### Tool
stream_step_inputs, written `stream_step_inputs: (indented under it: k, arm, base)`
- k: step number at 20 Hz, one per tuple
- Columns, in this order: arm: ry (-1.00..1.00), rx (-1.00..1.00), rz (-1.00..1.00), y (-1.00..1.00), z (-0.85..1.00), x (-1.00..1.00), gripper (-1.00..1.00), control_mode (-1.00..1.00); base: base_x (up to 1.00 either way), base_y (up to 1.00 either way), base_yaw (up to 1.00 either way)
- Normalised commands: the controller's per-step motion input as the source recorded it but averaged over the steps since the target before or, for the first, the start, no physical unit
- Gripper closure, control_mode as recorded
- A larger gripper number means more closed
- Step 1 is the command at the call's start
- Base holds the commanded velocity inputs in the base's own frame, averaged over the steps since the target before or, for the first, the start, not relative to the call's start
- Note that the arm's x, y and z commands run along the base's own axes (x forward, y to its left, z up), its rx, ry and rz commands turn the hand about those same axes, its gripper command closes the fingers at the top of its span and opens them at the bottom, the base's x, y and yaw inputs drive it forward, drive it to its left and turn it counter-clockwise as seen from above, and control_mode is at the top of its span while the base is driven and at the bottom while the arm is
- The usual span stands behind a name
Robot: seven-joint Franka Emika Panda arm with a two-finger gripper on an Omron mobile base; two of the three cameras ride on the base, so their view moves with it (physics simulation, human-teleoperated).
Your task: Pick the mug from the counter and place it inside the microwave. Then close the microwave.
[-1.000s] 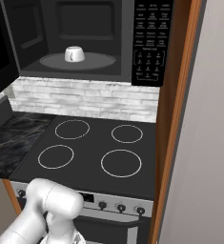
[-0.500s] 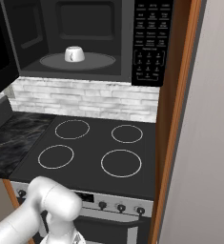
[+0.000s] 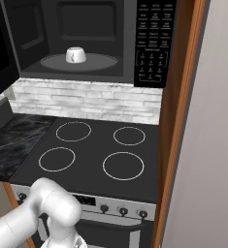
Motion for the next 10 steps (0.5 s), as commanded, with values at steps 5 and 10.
stream_step_inputs:
  k: [5, 10]
  arm:
    - [0.0, 0.0, -0.04, 0.16, 0.0, 0.0, -1.0, -1.0]
    - [0.01, 0.0, 0.0, 0.0, 0.0, 0.11, -1.0, -1.0]
  base:
    - [0.0, 0.0, 0.0]
    - [0.0, 0.0, 0.0]
